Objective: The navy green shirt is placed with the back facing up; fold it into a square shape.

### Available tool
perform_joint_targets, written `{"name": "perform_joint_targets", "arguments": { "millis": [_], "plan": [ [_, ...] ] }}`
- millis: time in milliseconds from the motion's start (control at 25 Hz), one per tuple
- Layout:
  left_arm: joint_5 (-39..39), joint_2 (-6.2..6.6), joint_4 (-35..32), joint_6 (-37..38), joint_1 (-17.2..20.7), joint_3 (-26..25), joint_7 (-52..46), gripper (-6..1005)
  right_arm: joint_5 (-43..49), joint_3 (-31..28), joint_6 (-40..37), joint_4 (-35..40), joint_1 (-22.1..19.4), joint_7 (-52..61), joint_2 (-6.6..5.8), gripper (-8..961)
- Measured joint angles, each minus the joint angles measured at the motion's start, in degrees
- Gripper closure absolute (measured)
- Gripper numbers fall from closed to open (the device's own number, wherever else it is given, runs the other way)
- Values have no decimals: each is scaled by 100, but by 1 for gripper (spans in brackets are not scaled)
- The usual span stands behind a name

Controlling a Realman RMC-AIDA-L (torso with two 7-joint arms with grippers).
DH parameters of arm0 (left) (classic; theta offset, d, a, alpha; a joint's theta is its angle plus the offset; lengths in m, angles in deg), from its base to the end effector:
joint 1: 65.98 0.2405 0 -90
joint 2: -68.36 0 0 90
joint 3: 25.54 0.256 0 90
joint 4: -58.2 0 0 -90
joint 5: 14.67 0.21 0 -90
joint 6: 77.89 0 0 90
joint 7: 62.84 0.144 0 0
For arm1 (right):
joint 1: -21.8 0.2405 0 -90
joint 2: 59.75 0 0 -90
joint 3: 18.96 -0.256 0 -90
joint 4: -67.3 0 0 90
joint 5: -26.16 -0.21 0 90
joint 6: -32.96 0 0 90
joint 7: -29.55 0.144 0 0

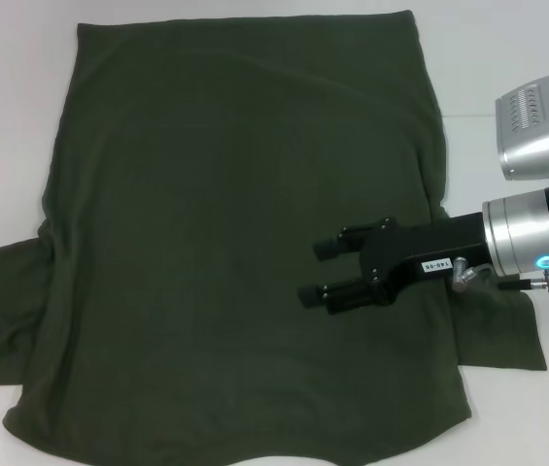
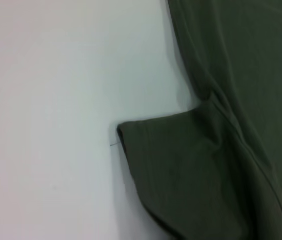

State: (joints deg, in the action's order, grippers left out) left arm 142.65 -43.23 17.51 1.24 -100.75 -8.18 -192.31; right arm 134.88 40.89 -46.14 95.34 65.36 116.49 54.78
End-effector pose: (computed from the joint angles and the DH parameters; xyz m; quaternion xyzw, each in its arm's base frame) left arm -0.3699 0.3404 0.0831 -0.7276 -0.6391 -0.0417 0.2458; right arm 0.2079 0.3758 -0.0343 -0.9685 0.1908 0.1508 0.0530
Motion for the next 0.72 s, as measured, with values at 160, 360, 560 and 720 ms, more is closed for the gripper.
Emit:
{"name": "perform_joint_targets", "arguments": {
  "millis": [160,360,560,720],
  "plan": [
    [1,-2,0,-11,-11,9,7,868,0,0,0,0,3,-1,-2,124],
    [1,11,0,6,-37,12,9,975,0,0,0,0,3,2,-2,124],
    [26,36,-11,8,-84,13,17,994,19,-1,0,0,3,6,5,124],
    [237,85,-65,-7,-169,13,1,994,42,-6,7,0,3,13,16,124]
  ]
}}
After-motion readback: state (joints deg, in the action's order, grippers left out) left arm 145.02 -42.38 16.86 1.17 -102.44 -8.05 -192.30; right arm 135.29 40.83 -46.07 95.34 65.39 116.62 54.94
